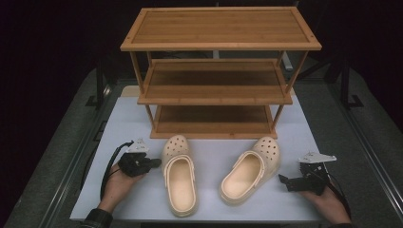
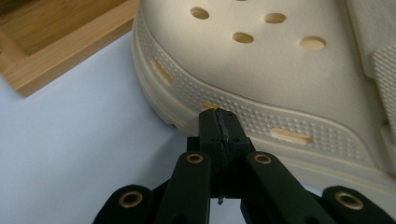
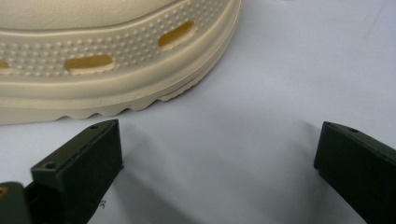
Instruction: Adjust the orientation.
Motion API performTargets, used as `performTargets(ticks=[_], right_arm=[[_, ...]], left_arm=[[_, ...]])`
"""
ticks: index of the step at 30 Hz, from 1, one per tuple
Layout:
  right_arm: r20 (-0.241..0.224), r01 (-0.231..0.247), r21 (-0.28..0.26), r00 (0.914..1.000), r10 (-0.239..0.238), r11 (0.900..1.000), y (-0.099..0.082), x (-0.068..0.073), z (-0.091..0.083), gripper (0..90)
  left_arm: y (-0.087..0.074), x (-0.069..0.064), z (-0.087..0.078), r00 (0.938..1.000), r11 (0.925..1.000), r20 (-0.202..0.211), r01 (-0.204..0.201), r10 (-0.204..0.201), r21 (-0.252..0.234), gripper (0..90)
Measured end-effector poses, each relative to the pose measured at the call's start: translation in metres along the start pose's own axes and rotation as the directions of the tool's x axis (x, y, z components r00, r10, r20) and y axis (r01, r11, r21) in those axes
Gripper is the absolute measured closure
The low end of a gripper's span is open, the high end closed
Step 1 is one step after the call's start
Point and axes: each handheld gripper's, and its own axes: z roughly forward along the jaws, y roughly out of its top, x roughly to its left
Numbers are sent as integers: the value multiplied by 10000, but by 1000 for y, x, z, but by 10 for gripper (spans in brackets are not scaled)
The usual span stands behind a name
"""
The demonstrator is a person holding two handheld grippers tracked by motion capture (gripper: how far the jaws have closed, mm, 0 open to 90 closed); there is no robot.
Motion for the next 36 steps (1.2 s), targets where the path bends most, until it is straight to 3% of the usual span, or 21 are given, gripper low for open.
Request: performTargets(ticks=[10, 15, 20, 22, 29, 36], right_arm=[[-3, -5, -11, 10000, 5, 10000, 0, 0, 0, 8], [-7, -6, -17, 10000, 6, 10000, 0, 0, 0, 8], [-11, -7, -22, 10000, 7, 10000, 0, 0, 0, 8], [-9, -6, -19, 10000, 6, 10000, 0, 0, 0, 8], [-3, -5, -12, 10000, 5, 10000, 0, 0, 0, 7], [-3, -6, -9, 10000, 6, 10000, 0, 0, 0, 8]], left_arm=[[14, -7, 13, 9994, 9993, 81, -347, 346, 99, 900], [8, -11, 6, 9988, 9993, 335, -361, 357, 101, 900], [-1, -26, -1, 9943, 9989, 970, -455, 445, 84, 900], [-2, -30, -3, 9941, 9989, 980, -475, 473, -1, 900], [-3, -27, 1, 9905, 9996, 1372, 76, -40, -255, 900], [10, -36, 15, 9903, 9994, 1386, 8, 38, -332, 900]])
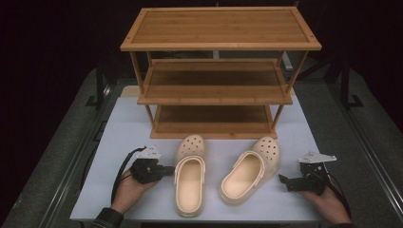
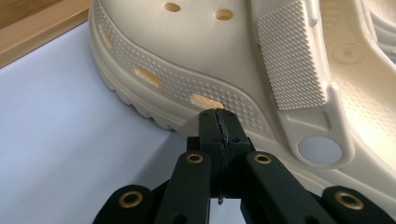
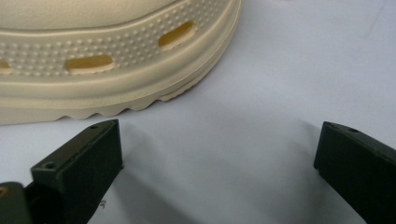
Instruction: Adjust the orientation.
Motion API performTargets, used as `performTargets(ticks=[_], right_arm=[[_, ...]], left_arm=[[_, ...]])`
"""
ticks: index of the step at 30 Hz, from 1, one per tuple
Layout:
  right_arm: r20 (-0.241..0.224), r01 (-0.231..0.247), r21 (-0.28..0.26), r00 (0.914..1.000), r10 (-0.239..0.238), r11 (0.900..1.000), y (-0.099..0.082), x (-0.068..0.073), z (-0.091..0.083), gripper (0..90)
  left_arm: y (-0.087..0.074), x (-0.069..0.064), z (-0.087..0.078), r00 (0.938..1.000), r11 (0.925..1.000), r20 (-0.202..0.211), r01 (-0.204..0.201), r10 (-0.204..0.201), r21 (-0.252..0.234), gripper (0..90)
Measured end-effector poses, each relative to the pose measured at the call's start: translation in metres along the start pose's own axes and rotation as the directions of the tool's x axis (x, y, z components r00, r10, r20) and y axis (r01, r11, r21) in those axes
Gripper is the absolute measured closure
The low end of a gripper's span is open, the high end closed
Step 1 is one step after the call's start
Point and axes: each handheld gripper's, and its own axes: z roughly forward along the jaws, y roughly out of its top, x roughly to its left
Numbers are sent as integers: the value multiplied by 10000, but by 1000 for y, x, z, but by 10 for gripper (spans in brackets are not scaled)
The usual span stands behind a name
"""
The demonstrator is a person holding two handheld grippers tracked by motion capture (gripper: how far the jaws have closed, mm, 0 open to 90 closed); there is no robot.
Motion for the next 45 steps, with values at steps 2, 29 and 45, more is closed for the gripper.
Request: performTargets(ticks=[2, 29, 45], right_arm=[[-3, -2, -2, 10000, 2, 10000, 0, 0, 0, 8], [-11, 1, 2, 10000, -1, 10000, 0, 0, 0, 8], [27, 41, 44, 10000, -41, 10000, 0, 0, 0, 7]], left_arm=[[4, -1, 4, 9999, 9999, 31, -111, 111, 27, 900], [-49, 31, -52, 9618, 9973, -2700, 599, -461, 430, 87], [-93, 50, -69, 9333, 9941, -3448, 1081, -1006, 26, 0]])
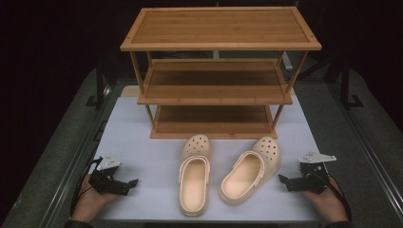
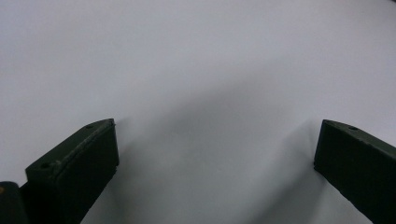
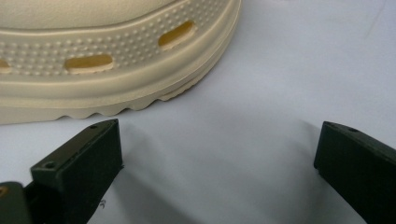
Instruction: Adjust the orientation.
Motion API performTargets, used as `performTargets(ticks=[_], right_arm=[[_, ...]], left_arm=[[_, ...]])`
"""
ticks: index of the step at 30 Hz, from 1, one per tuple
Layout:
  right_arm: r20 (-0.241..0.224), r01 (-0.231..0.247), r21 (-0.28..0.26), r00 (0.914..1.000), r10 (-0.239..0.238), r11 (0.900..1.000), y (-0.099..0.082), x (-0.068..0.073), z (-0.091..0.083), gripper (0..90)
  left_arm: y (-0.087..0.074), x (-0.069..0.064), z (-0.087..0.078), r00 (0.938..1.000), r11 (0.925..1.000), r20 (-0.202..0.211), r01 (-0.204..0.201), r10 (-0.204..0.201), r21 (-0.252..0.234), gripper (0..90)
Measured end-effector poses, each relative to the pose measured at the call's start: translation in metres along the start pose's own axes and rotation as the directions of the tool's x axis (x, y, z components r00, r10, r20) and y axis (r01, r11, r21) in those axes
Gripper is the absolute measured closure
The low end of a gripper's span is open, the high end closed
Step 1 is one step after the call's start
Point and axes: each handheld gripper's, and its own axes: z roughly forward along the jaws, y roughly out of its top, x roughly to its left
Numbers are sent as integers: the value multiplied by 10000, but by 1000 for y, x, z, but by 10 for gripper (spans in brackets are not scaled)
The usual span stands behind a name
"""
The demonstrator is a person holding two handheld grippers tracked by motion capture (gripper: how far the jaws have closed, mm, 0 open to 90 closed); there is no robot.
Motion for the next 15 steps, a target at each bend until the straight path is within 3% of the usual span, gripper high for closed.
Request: performTargets(ticks=[12, 14, 15], right_arm=[[1, -66, 34, 10000, 66, 10000, 1, 0, 0, 14], [-1, -128, 147, 9999, 128, 9998, 3, 0, -1, 68], [93, -174, 166, 9998, 172, 9997, 4, 0, -4, 171]], left_arm=[[0, 0, 0, 10000, 10000, -10, -5, 5, 16, 0], [0, 0, 0, 10000, 10000, -8, -6, 6, 11, 0], [0, 0, 0, 10000, 10000, -9, -6, 6, -3, 0]])
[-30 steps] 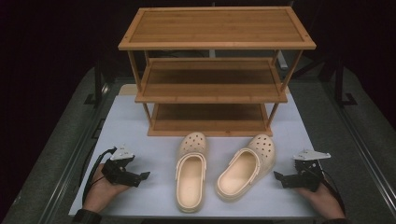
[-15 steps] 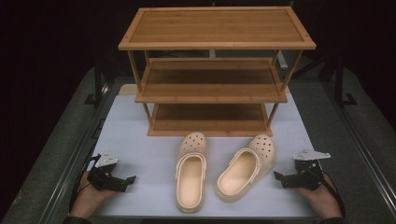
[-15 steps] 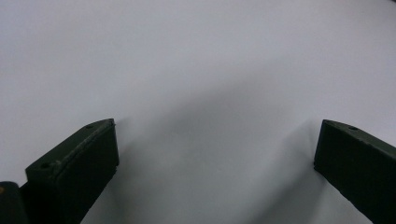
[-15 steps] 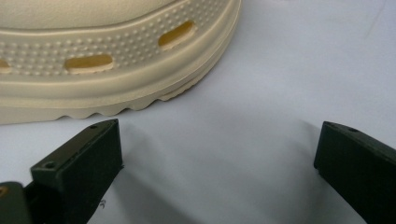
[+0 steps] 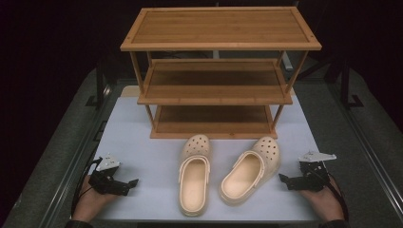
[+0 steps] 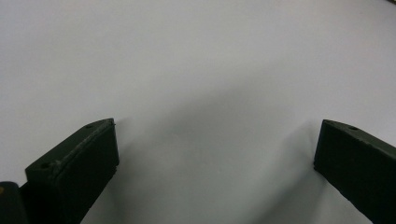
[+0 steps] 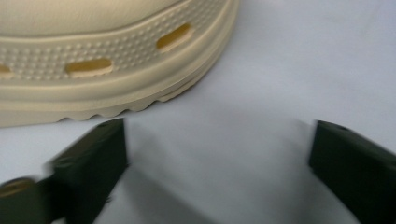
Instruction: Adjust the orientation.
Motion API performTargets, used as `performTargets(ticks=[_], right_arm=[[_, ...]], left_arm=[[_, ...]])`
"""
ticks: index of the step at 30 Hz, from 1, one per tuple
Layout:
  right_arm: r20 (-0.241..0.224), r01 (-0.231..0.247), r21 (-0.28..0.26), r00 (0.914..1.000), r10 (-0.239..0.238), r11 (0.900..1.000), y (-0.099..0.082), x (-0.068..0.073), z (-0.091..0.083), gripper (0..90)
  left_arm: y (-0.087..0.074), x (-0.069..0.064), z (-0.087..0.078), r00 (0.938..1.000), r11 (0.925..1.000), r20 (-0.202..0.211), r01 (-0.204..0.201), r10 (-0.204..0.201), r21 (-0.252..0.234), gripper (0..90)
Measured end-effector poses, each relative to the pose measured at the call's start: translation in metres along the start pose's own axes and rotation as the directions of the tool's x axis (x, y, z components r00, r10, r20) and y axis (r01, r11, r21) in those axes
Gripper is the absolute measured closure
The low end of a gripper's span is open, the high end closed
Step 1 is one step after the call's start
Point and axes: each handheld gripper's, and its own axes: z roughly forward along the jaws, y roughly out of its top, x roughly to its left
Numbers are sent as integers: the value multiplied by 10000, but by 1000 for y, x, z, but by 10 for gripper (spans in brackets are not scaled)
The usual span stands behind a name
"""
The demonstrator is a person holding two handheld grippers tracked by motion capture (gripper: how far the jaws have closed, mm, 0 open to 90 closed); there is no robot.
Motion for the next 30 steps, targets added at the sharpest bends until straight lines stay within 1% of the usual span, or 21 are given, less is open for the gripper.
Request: performTargets(ticks=[1, 3, 4, 5, 6, 9, 12, 15, 20, 27, 29, 30], right_arm=[[-29, -12, -37, 10000, 12, 10000, 1, -1, -3, 272], [264, -57, 27, 9996, 56, 10000, 4, -1, -7, 361], [268, -58, -68, 9996, 60, 10000, 5, -2, -10, 446], [162, -14, -303, 9999, 19, 9995, 6, -3, -13, 507], [159, -27, -550, 9999, 35, 9985, 9, -5, -16, 579], [-294, -316, -874, 9991, 291, 9957, 18, -11, -21, 747], [-623, -438, -1095, 9974, 371, 9930, 29, -14, -23, 885], [-925, -482, -1324, 9951, 360, 9900, 41, -17, -21, 899], [-1136, -376, -1461, 9933, 210, 9886, 63, -23, -12, 899], [-1148, -391, -1317, 9931, 239, 9905, 82, -28, 9, 899], [-1189, -386, -1300, 9926, 230, 9908, 86, -29, 16, 899], [-1301, -392, -1202, 9912, 234, 9920, 89, -30, 20, 899]], left_arm=[[0, 0, 0, 10000, 10000, 1, -5, 5, -6, 0], [0, 0, 0, 10000, 10000, 1, 1, -1, -11, 0], [0, 0, 0, 10000, 10000, 0, -4, 4, -7, 0], [0, 0, 0, 10000, 10000, 2, 0, 0, -3, 0], [0, 0, 0, 10000, 10000, 1, -5, 5, 3, 0], [0, 0, 0, 10000, 10000, -2, 9, -9, -9, 0], [0, 0, 0, 10000, 10000, -11, 3, -3, -34, 0], [0, 0, 0, 10000, 10000, -26, -13, 13, -30, 0], [-1, 0, 0, 10000, 10000, -35, -22, 21, -52, 0], [-1, -1, 0, 10000, 10000, -62, -48, 47, -86, 0], [-1, -1, 0, 10000, 10000, -62, -35, 35, -92, 0], [-1, -1, 0, 10000, 10000, -66, -44, 44, -75, 0]])
